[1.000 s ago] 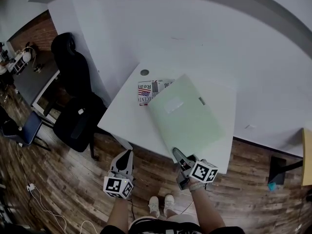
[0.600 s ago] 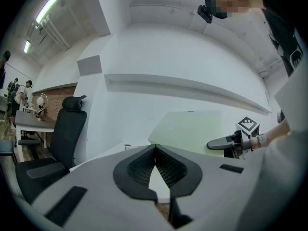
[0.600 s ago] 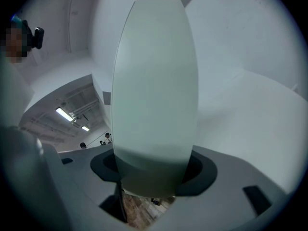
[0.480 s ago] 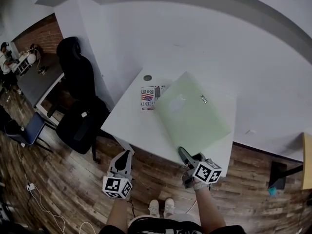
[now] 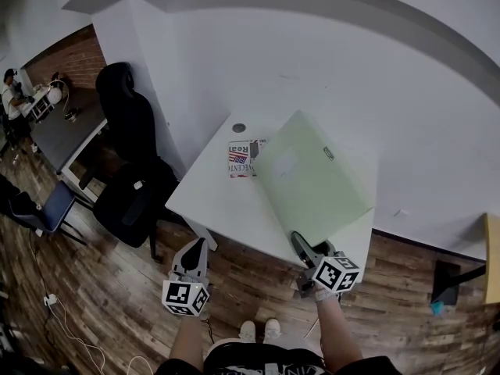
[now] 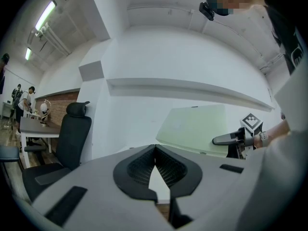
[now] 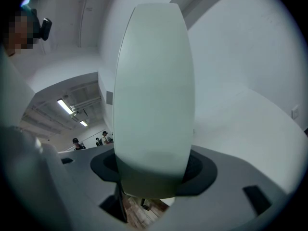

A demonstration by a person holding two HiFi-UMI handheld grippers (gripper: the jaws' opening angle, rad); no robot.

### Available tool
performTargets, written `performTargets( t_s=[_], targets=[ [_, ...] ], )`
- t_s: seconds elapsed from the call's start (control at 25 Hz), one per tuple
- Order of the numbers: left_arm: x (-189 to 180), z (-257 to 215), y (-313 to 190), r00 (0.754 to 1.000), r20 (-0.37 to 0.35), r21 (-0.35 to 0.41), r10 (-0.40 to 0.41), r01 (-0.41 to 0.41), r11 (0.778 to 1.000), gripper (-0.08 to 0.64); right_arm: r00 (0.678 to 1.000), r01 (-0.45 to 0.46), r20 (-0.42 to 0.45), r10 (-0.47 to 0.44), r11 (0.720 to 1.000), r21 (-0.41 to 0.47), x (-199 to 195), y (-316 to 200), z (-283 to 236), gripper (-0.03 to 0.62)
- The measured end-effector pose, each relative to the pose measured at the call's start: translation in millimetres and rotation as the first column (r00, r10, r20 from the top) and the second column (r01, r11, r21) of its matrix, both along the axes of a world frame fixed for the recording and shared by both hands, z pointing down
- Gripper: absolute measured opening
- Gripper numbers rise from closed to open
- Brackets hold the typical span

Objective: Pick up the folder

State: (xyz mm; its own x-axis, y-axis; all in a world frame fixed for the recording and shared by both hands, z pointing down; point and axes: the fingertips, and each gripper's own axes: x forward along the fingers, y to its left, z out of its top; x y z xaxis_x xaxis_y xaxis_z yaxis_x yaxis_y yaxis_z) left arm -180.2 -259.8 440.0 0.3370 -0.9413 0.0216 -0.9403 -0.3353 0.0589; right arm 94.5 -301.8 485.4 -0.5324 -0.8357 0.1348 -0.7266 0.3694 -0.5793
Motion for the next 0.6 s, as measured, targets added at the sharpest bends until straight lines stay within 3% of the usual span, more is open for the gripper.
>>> performTargets(
  t_s=[0.6],
  targets=[
    [-17.3,-18.8,6.1,0.999,0.0,0.036,-0.04,0.04,0.999,0.015,0.996,-0.02,-0.085,0.028,0.995,0.093,7.7,1.2,-22.4,0.295]
  ],
)
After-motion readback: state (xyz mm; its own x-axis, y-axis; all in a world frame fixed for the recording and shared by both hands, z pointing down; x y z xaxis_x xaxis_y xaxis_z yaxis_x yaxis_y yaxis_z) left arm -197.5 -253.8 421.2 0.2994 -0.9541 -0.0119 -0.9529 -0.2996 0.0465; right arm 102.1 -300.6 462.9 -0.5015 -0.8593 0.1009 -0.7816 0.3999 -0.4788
